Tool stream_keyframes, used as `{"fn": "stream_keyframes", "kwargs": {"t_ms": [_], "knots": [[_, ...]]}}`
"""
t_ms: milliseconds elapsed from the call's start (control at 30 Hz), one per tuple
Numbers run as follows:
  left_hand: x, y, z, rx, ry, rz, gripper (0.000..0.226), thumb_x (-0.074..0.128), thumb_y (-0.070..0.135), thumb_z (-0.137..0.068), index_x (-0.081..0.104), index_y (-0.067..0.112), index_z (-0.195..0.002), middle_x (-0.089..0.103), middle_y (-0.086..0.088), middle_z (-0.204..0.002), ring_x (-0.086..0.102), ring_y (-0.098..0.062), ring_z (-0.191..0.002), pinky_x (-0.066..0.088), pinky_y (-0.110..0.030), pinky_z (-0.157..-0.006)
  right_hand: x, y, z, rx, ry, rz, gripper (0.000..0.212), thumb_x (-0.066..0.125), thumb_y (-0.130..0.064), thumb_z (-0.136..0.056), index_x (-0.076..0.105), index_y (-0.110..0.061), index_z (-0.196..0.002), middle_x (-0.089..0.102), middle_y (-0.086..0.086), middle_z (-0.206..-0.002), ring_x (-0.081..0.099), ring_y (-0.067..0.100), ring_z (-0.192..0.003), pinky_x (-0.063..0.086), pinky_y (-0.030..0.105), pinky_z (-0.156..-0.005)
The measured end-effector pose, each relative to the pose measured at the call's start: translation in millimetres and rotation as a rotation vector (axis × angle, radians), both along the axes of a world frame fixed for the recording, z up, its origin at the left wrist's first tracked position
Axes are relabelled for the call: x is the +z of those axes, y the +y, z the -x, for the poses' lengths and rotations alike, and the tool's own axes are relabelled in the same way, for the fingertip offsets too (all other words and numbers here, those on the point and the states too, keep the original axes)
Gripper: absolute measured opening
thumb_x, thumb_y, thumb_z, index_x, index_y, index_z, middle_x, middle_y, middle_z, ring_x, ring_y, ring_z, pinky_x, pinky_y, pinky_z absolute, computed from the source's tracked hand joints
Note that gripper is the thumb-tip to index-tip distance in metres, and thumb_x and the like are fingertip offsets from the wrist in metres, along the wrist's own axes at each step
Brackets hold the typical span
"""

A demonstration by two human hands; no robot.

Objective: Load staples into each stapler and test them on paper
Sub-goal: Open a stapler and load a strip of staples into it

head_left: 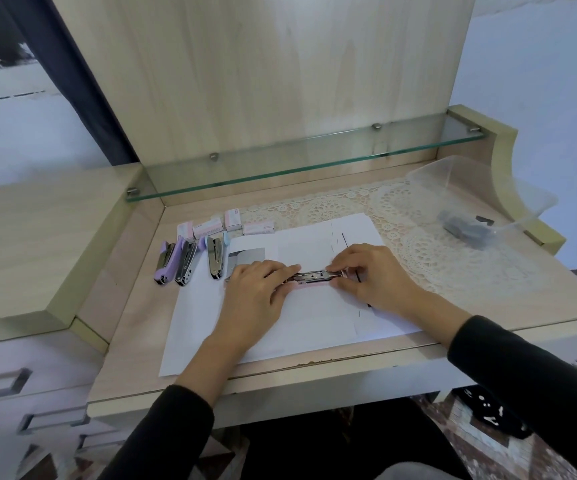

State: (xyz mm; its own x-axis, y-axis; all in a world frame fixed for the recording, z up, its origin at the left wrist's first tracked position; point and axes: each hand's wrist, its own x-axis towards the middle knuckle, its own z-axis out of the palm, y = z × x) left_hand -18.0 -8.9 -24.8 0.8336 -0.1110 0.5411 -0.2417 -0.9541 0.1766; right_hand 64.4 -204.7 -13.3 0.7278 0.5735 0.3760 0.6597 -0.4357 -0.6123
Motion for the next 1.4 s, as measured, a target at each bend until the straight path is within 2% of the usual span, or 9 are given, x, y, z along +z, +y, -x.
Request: {"fn": "stream_keyframes", "kwargs": {"t_ms": [267,433,567,667,767,967,1067,1167,1400], "knots": [[23.4,17.8,-0.3,0.067,0.22,0.022,0.034,0.067,0.036,-0.081,0.066,0.019,-0.111,0.067,0.001,-0.103,0.058,-0.021,-0.101,0.043,-0.045,-0.089,10.4,-2.1,1.3,-0.002,0.0,0.115,0.024,0.074,-0.01,-0.074,0.072,-0.008,-0.097,0.062,0.008,-0.081,0.048,0.015,-0.07,0.029,0.007,-0.062],[29.7,39.5,8.6,0.118,0.286,-0.065,0.039,0.067,0.035,-0.079,0.064,0.018,-0.113,0.065,0.0,-0.107,0.055,-0.022,-0.103,0.041,-0.041,-0.09,19.5,-0.5,4.3,-0.032,0.039,0.269,0.037,0.068,-0.018,-0.079,0.063,-0.008,-0.114,0.054,0.005,-0.091,0.049,0.017,-0.083,0.029,0.016,-0.067],[32.0,51.1,15.3,0.154,0.287,-0.033,0.031,0.071,0.027,-0.078,0.068,0.015,-0.107,0.067,-0.001,-0.103,0.056,-0.022,-0.1,0.042,-0.037,-0.09,22.3,0.5,4.6,-0.032,0.072,0.3,0.028,0.068,-0.019,-0.079,0.066,-0.011,-0.106,0.054,0.006,-0.097,0.045,0.014,-0.083,0.029,0.018,-0.068],[36.8,47.7,20.2,0.138,0.278,0.158,0.024,0.072,0.018,-0.078,0.068,0.014,-0.101,0.065,0.0,-0.099,0.055,-0.015,-0.093,0.041,-0.023,-0.084,24.0,0.3,7.9,-0.023,0.061,0.264,0.024,0.068,-0.018,-0.079,0.067,-0.01,-0.101,0.052,0.001,-0.087,0.046,0.013,-0.078,0.033,0.021,-0.068],[42.4,40.4,23.5,0.097,0.289,0.466,0.023,0.069,0.008,-0.08,0.061,0.022,-0.096,0.061,0.003,-0.086,0.052,0.0,-0.069,0.039,-0.006,-0.063,24.9,-0.2,11.9,-0.016,0.089,0.164,0.02,0.067,-0.015,-0.079,0.067,-0.008,-0.098,0.056,-0.001,-0.081,0.048,0.012,-0.067,0.036,0.017,-0.06],[46.0,5.5,12.8,0.052,0.077,0.818,0.039,0.075,0.002,-0.071,0.056,0.015,-0.102,0.065,0.001,-0.079,0.059,0.006,-0.068,0.045,-0.008,-0.067,25.4,4.4,15.0,-0.028,0.182,0.068,0.017,0.066,-0.009,-0.078,0.068,-0.008,-0.095,0.057,-0.001,-0.074,0.044,0.002,-0.058,0.037,0.01,-0.055],[32.9,-14.4,10.9,-0.04,0.004,0.539,0.043,0.076,0.015,-0.071,0.061,0.012,-0.111,0.069,-0.002,-0.093,0.059,-0.003,-0.085,0.044,-0.014,-0.082,24.2,6.5,15.4,-0.037,0.187,0.079,0.016,0.065,-0.012,-0.079,0.069,-0.008,-0.094,0.058,-0.001,-0.073,0.044,0.002,-0.056,0.036,0.011,-0.054],[17.0,-21.2,4.5,-0.025,-0.02,0.2,0.066,0.08,0.017,-0.067,0.053,0.003,-0.125,0.063,-0.011,-0.111,0.051,-0.02,-0.102,0.028,-0.016,-0.091,20.3,5.6,15.7,-0.058,0.213,0.051,0.017,0.065,-0.017,-0.081,0.07,-0.007,-0.093,0.056,-0.003,-0.068,0.044,0.002,-0.054,0.036,0.011,-0.053],[13.3,-30.5,-7.1,0.074,-0.062,0.183,0.061,0.085,0.02,-0.06,0.057,0.001,-0.112,0.062,-0.012,-0.099,0.058,-0.028,-0.092,0.049,-0.033,-0.075,16.9,8.0,13.3,-0.081,0.251,-0.011,0.021,0.07,-0.02,-0.078,0.069,-0.009,-0.096,0.057,-0.005,-0.07,0.048,-0.001,-0.051,0.035,0.009,-0.054]]}}
